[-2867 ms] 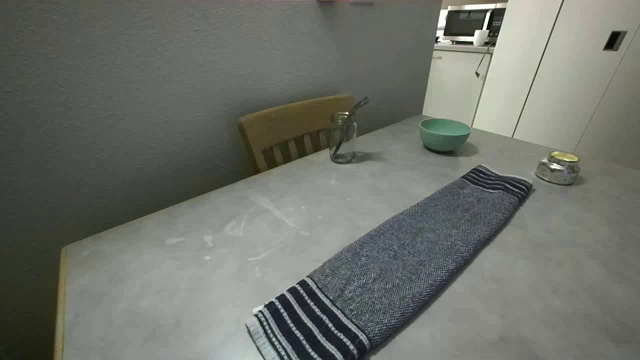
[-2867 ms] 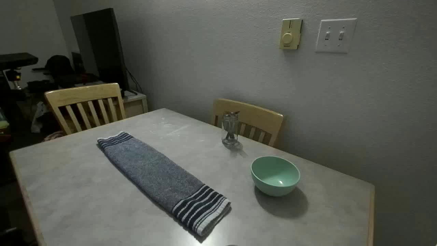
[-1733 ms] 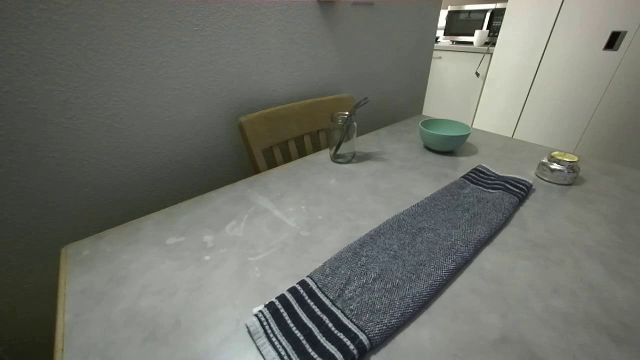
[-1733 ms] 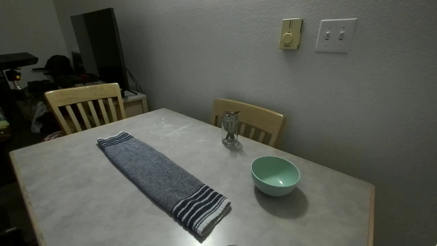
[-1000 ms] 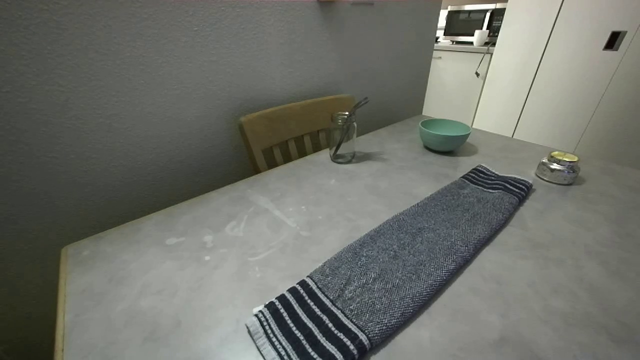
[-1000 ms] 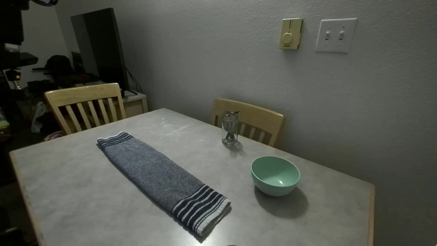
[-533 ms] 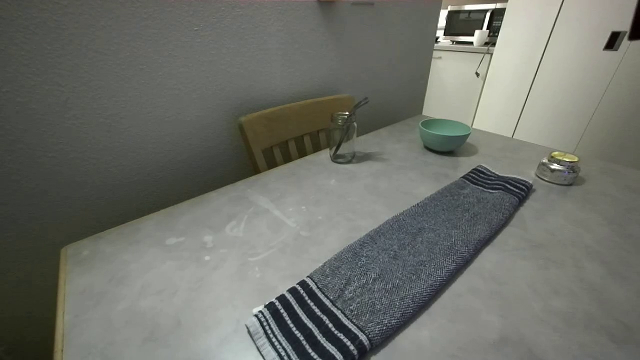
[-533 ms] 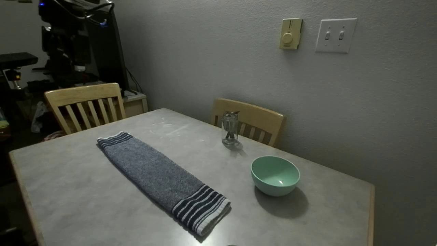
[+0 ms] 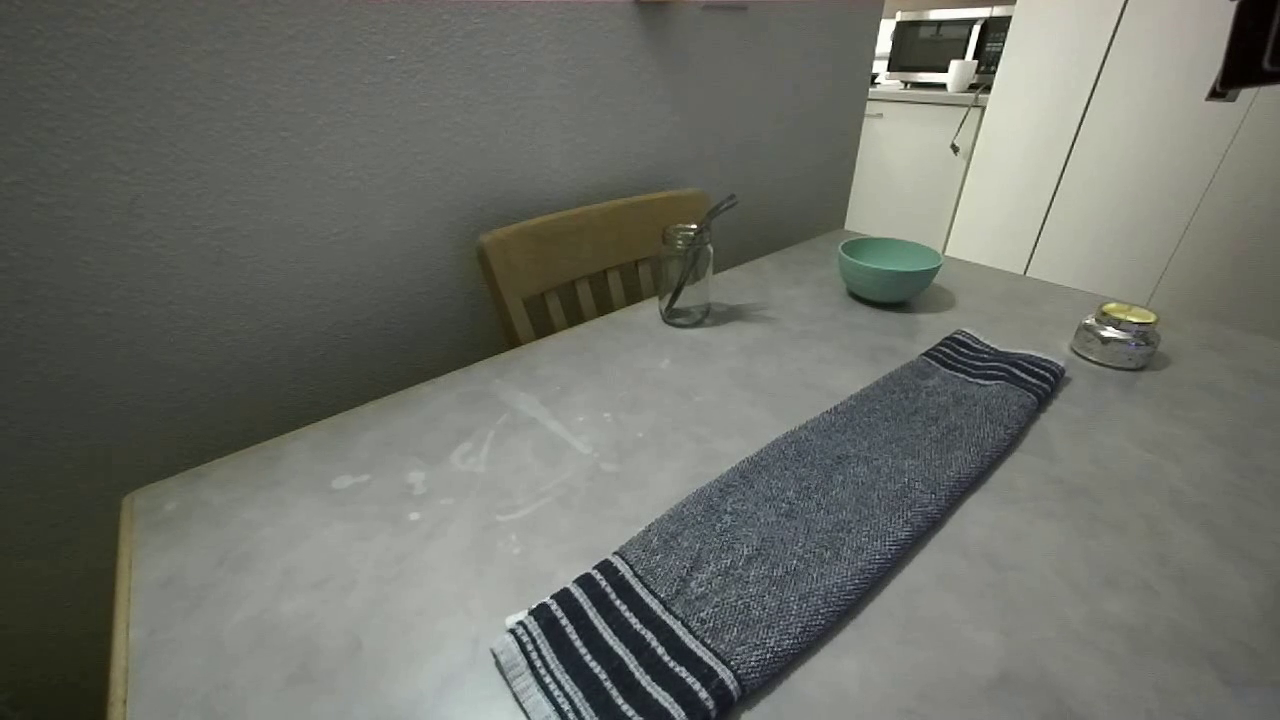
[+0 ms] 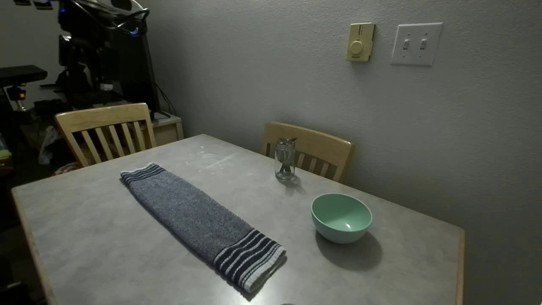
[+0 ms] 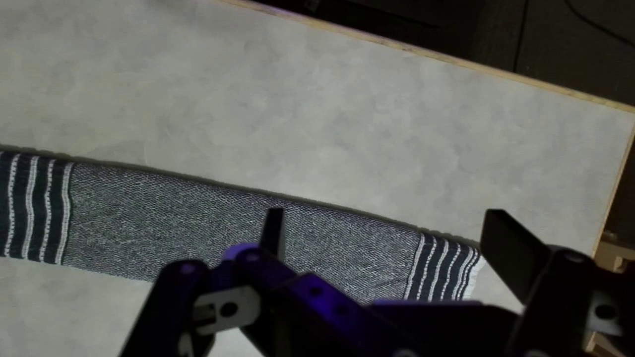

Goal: Fold up the grey towel on the table.

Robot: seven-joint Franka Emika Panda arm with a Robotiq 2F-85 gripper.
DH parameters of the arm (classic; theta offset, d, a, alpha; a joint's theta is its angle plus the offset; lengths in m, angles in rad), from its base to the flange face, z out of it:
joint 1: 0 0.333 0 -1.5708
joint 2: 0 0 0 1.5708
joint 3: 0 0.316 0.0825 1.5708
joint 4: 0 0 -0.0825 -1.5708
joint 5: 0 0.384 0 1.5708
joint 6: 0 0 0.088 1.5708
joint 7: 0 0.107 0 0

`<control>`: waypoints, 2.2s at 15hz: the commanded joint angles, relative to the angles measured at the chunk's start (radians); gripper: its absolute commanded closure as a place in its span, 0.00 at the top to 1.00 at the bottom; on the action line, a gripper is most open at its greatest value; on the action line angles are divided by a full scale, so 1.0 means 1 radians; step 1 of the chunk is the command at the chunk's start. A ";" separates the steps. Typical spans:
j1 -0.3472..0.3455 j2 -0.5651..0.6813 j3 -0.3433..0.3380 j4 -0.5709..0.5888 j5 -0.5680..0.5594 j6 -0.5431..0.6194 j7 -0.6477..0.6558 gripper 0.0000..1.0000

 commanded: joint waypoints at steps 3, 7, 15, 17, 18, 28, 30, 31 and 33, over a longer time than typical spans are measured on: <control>0.005 0.139 0.021 0.072 0.014 0.137 0.004 1.00; 0.016 0.316 0.032 0.183 0.035 0.212 -0.008 1.00; 0.014 0.430 0.049 0.252 0.065 0.212 -0.064 1.00; 0.024 0.441 0.050 0.275 0.068 0.185 0.030 1.00; 0.036 0.464 0.049 0.298 0.038 0.186 0.113 1.00; 0.149 0.756 0.055 0.592 -0.087 0.105 0.418 1.00; 0.166 0.836 0.053 0.673 -0.093 0.070 0.422 1.00; 0.168 0.856 0.052 0.693 -0.093 0.065 0.422 1.00; 0.168 0.865 0.050 0.711 -0.093 0.053 0.422 1.00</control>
